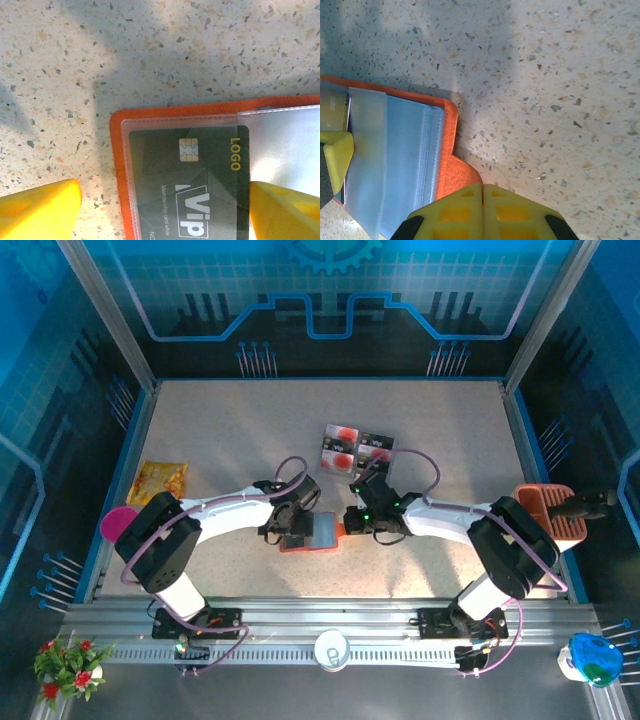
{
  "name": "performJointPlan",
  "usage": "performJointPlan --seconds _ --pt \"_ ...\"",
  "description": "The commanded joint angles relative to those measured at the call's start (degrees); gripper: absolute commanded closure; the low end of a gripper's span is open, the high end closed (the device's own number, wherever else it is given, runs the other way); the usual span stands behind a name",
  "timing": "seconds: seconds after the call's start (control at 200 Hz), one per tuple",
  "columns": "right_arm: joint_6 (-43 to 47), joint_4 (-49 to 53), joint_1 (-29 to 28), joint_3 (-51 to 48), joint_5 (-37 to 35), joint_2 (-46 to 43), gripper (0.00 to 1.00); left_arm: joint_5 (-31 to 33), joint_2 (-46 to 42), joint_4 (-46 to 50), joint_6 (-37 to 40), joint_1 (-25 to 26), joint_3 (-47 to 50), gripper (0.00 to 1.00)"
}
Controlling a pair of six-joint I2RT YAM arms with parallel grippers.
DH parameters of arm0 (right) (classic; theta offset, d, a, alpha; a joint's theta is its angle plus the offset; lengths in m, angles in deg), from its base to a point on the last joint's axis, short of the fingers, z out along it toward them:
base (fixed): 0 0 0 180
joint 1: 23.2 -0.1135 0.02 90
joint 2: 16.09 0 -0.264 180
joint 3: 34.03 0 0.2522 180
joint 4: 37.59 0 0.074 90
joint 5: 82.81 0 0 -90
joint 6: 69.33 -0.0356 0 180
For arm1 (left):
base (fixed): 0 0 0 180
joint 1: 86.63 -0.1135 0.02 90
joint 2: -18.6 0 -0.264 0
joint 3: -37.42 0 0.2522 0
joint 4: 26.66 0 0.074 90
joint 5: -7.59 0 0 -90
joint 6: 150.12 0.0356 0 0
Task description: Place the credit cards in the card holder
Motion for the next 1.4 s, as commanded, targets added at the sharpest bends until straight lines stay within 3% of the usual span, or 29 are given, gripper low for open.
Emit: performJointPlan --seconds 0.0,0.615,0.905,1.066,1.251,1.396 --pt "-0.7 0.7 1.4 -1.4 -1.1 -1.8 1.00 2.2 -1.6 3.5 1.4 0.3 1.5 0.14" --pt "-4.0 -2.3 1.7 -5.2 -0.2 -2.7 1.00 0.9 -2.7 1.5 3.0 0.3 -0.4 0.11" --pt "-2.7 -0.5 1.8 -4.1 -0.1 -3.1 0.75 -0.8 -4.8 1.9 2.6 0.3 -3.2 0.09" --pt "-1.7 2.1 2.0 -3.4 -0.4 -6.0 0.68 -2.2 -6.8 1.1 1.3 0.2 -2.9 0.08" --pt "-0.4 3.3 2.0 -1.8 2.0 -8.3 0.72 -3.9 -8.1 0.0 0.0 0.3 -2.1 0.08" --pt "-0.6 2.3 1.8 0.0 4.6 -7.5 0.85 -6.1 -9.4 -2.9 -0.6 0.3 -0.5 0.08"
